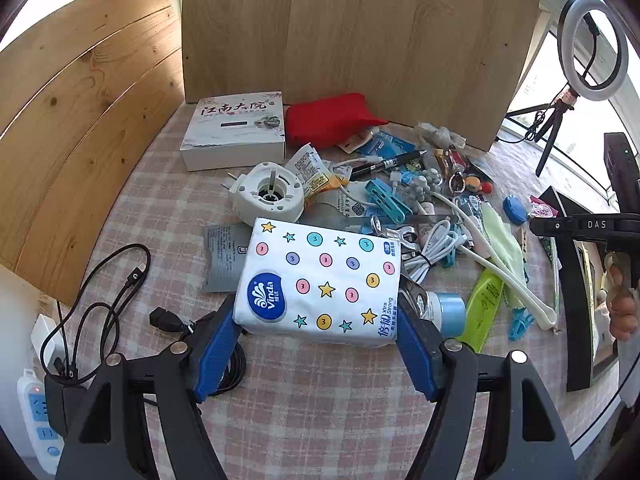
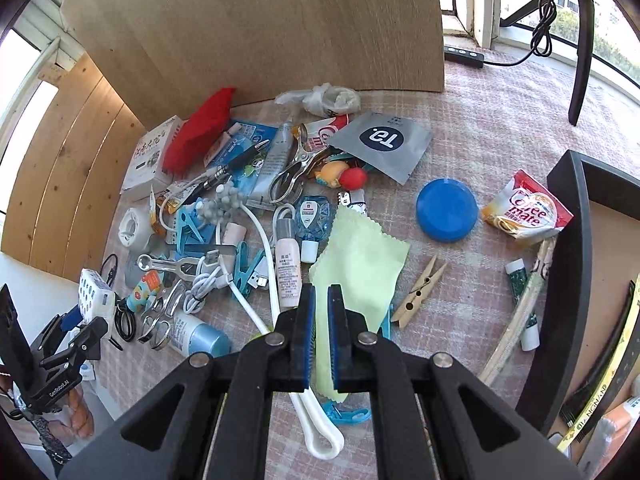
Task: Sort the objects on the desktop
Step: 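Grasp the green cloth with the right gripper while the left holds the tissue pack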
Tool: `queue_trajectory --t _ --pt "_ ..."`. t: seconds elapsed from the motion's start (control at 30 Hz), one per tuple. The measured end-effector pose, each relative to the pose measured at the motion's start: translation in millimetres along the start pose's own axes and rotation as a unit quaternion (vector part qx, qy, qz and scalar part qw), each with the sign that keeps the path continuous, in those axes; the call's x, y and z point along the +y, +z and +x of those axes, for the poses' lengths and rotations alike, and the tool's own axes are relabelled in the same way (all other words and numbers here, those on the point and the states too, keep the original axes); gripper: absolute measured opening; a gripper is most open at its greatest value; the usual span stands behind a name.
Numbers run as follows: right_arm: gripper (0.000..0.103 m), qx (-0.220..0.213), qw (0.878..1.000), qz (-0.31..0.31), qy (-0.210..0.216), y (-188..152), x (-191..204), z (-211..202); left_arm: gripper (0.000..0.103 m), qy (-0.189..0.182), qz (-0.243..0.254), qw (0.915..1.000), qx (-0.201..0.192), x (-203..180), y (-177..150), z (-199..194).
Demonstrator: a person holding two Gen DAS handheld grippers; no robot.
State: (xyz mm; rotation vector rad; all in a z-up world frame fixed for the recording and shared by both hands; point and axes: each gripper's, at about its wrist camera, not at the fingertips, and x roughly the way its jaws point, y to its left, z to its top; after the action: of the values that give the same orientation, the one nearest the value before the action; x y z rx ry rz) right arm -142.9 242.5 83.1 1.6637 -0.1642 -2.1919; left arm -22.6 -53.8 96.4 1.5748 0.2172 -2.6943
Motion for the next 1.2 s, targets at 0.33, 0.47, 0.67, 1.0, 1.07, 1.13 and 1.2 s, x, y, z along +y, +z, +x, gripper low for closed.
queue_trajectory --t 0.33,0.47,0.67,1.0,1.07,1.13,1.2 --pt "0.042 0.032 0.995 -0.039 -0.080 13.2 4.4 41.5 0.071 0.000 0.001 1.0000 0.005 -1.8 0.4 2.8" --pt "0.036 0.046 0.993 -0.040 -0.098 16.3 2.0 62.4 0.071 0.000 0.000 1.0000 0.005 -1.8 0.8 2.4" --pt "0.007 0.036 0.997 -0.010 -0.069 16.5 -10.5 49.9 0.071 0.001 0.001 1.0000 0.009 -2.2 -0.1 4.9" --pt "0.002 0.018 0.999 -0.001 -0.044 8.2 -19.0 28.0 0.071 -0.007 0.012 0.9999 0.006 -11.8 3.2 1.7" --pt "0.002 0.006 0.999 0.002 -0.038 7.3 -18.8 17.5 0.071 -0.008 0.015 0.9999 0.003 -15.5 4.7 -1.7" --pt "0.002 -0.008 0.999 0.006 -0.030 7.2 -17.0 3.5 0.071 -0.010 0.022 0.9997 0.000 -22.9 7.3 -4.8" --pt "0.002 -0.023 0.999 0.009 -0.028 8.3 -17.0 -11.4 0.071 -0.017 0.032 0.9993 -0.004 -34.6 10.3 -7.8"
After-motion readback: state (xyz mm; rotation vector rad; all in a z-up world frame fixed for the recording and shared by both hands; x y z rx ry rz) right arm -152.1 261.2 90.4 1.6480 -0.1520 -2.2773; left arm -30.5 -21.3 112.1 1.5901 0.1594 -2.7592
